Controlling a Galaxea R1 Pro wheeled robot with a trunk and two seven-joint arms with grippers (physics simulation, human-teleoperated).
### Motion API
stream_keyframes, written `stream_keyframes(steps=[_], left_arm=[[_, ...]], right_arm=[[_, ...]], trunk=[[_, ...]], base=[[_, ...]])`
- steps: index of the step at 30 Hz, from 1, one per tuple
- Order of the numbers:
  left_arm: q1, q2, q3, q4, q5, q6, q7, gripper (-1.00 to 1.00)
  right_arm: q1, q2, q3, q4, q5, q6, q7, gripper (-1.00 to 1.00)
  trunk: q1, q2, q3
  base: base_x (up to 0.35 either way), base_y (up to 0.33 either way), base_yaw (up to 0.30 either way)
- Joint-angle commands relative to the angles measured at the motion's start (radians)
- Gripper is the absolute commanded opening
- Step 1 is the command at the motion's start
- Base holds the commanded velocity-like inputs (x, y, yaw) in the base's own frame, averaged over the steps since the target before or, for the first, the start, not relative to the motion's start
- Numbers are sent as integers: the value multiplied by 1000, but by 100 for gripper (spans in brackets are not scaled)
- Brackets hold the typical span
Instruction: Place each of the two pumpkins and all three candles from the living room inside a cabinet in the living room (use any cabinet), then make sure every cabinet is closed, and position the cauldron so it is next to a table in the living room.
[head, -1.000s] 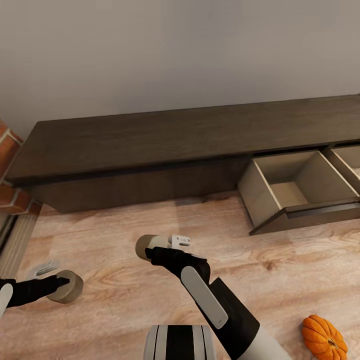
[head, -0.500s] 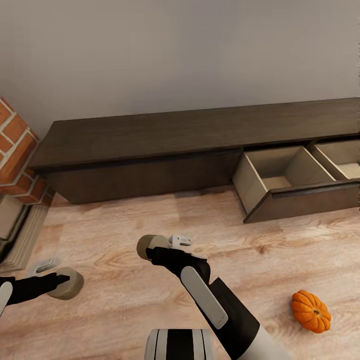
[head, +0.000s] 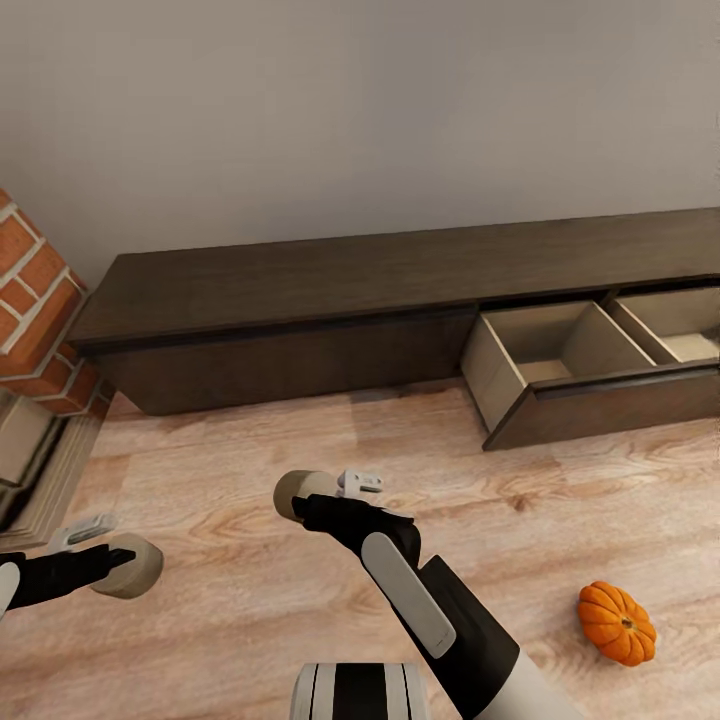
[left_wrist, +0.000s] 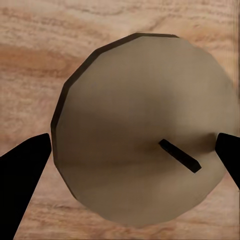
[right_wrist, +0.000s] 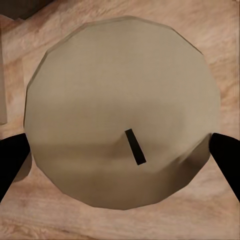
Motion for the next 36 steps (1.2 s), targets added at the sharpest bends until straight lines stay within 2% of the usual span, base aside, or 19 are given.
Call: stream_keyframes(steps=[1, 23, 36], left_arm=[[0, 0, 0, 0, 0, 0, 0, -100], [0, 0, 1, 0, 5, 0, 0, -100], [0, -1, 0, 1, 5, 0, 0, -100]], right_arm=[[0, 0, 0, 0, 0, 0, 0, -100], [0, 0, 1, 3, 1, -5, 1, -100], [0, 0, 22, 7, 1, -14, 9, -100]], trunk=[[0, 0, 2], [-10, 5, 52], [-16, 8, 104]], base=[[0, 0, -67], [0, 0, -61], [0, 0, -57]])
